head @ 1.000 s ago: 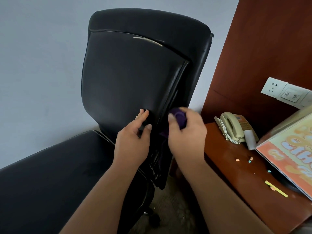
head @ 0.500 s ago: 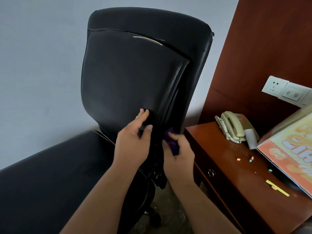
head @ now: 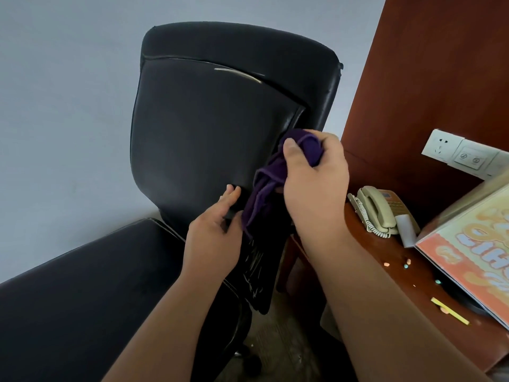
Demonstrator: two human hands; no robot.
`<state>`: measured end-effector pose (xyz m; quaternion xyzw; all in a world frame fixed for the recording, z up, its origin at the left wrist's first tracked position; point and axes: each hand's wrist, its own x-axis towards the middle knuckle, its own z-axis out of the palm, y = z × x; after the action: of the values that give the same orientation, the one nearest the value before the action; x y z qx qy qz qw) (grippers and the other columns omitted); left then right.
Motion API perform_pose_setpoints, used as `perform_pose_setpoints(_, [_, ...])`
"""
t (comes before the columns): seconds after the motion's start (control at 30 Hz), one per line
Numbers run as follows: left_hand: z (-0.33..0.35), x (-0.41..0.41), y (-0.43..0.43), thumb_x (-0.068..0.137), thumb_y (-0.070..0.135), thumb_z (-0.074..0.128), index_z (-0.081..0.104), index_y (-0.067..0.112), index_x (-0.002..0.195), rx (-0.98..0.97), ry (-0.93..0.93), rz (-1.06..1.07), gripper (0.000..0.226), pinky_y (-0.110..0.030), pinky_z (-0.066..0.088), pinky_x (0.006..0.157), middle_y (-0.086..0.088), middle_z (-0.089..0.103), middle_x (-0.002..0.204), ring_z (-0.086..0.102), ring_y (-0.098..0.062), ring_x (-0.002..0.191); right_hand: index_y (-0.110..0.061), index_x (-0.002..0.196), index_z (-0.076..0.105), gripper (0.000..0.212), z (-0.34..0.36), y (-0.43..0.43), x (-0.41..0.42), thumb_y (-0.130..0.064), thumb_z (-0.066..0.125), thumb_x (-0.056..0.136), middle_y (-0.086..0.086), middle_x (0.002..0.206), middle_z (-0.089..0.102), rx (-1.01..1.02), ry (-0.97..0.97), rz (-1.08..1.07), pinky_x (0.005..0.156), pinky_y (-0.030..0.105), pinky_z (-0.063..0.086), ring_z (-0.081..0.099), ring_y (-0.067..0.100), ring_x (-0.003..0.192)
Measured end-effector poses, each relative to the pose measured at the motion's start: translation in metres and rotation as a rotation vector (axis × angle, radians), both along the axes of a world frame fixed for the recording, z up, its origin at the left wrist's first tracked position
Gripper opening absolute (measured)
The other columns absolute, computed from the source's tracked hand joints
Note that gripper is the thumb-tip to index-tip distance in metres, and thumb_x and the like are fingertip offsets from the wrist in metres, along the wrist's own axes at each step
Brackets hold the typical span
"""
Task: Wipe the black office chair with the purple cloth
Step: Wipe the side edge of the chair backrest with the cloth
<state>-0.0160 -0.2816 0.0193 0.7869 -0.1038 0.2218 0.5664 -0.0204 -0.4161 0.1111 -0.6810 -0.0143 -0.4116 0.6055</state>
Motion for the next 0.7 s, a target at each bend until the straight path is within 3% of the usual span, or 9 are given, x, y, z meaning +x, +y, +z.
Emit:
perform_pose_setpoints(0.1, [0.000,0.002,0.000,0.091,0.017,0.068,0.056,0.037,0.134,-0.003,0.015,-0.015,0.049,0.005,0.030,0.092,0.025,0.050,0.138,0.044,0.016,0.123,-0.025,0.110,0.063,0.015,-0.010,0.002,0.001,-0.022,0.065,0.095,-0.012,0.098,0.064,-0.170,0.030,-0.078,0.072,-0.001,0.041,0.058,-0.009,0.091])
perform_pose_setpoints(0.17, [-0.001,0.002,0.001,0.091,0.012,0.066,0.056,0.035,0.135,0.029,-0.001,-0.004,0.051,0.006,0.030,0.089,0.022,0.050,0.140,0.046,0.021,0.117,-0.028,0.117,0.064,0.023,-0.034,0.008,-0.003,-0.024,0.065,0.094,-0.011,0.108,0.066,-0.202,0.070,-0.091,0.085,0.005,0.045,0.059,-0.005,0.100])
perform_pose_setpoints(0.23, [-0.001,0.002,0.001,0.091,0.013,0.065,0.056,0.036,0.135,0.050,-0.009,0.003,0.051,0.007,0.032,0.082,0.021,0.049,0.141,0.048,0.028,0.101,-0.031,0.119,0.063,0.026,-0.060,0.010,-0.011,-0.026,0.066,0.094,-0.013,0.113,0.065,-0.188,0.097,-0.070,0.093,0.020,0.051,0.061,0.000,0.106])
perform_pose_setpoints(0.3, [-0.001,0.002,0.001,0.091,0.014,0.066,0.054,0.037,0.136,0.037,-0.014,0.000,0.051,0.007,0.030,0.085,0.022,0.048,0.141,0.045,0.022,0.115,-0.028,0.118,0.063,0.027,-0.083,0.008,-0.019,-0.022,0.067,0.093,-0.012,0.112,0.064,-0.270,0.101,-0.048,0.092,0.024,0.053,0.061,0.000,0.106])
perform_pose_setpoints(0.4, [0.000,0.000,0.001,0.092,0.018,0.066,0.053,0.038,0.136,0.043,-0.014,0.005,0.051,0.008,0.028,0.087,0.025,0.047,0.139,0.039,0.013,0.128,-0.023,0.114,0.062,0.023,-0.096,0.000,-0.025,-0.018,0.068,0.092,-0.008,0.107,0.063,-0.479,0.114,-0.022,0.083,0.015,0.049,0.058,-0.002,0.098])
perform_pose_setpoints(0.47, [0.001,0.000,0.000,0.092,0.017,0.066,0.054,0.036,0.136,0.037,-0.018,0.007,0.050,0.007,0.028,0.088,0.023,0.048,0.140,0.040,0.015,0.127,-0.024,0.110,0.063,0.020,-0.080,-0.004,-0.025,-0.018,0.069,0.091,-0.013,0.101,0.061,-0.518,0.092,-0.062,0.081,0.010,0.044,0.056,-0.006,0.093])
perform_pose_setpoints(0.57, [0.000,-0.002,0.000,0.091,0.017,0.067,0.057,0.036,0.134,0.012,-0.020,0.007,0.048,0.008,0.031,0.082,0.022,0.051,0.139,0.046,0.026,0.111,-0.027,0.106,0.064,0.019,-0.024,-0.013,-0.017,-0.016,0.069,0.091,-0.018,0.092,0.058,-0.386,-0.061,-0.164,0.076,-0.004,0.033,0.053,-0.019,0.088])
perform_pose_setpoints(0.63, [0.000,-0.003,0.001,0.092,0.019,0.067,0.056,0.037,0.134,0.014,-0.015,-0.002,0.048,0.008,0.033,0.076,0.023,0.051,0.139,0.049,0.028,0.100,-0.025,0.103,0.063,0.014,0.018,-0.019,-0.009,-0.019,0.068,0.091,-0.010,0.092,0.061,-0.355,-0.140,-0.219,0.073,-0.002,0.034,0.056,-0.012,0.086])
perform_pose_setpoints(0.7, [0.000,-0.003,0.002,0.092,0.020,0.066,0.055,0.038,0.135,0.025,-0.015,-0.008,0.047,0.008,0.032,0.078,0.024,0.050,0.139,0.046,0.028,0.107,-0.021,0.107,0.064,0.014,0.043,-0.021,-0.002,-0.022,0.067,0.092,-0.006,0.099,0.063,-0.393,-0.119,-0.247,0.073,0.001,0.038,0.057,-0.005,0.085])
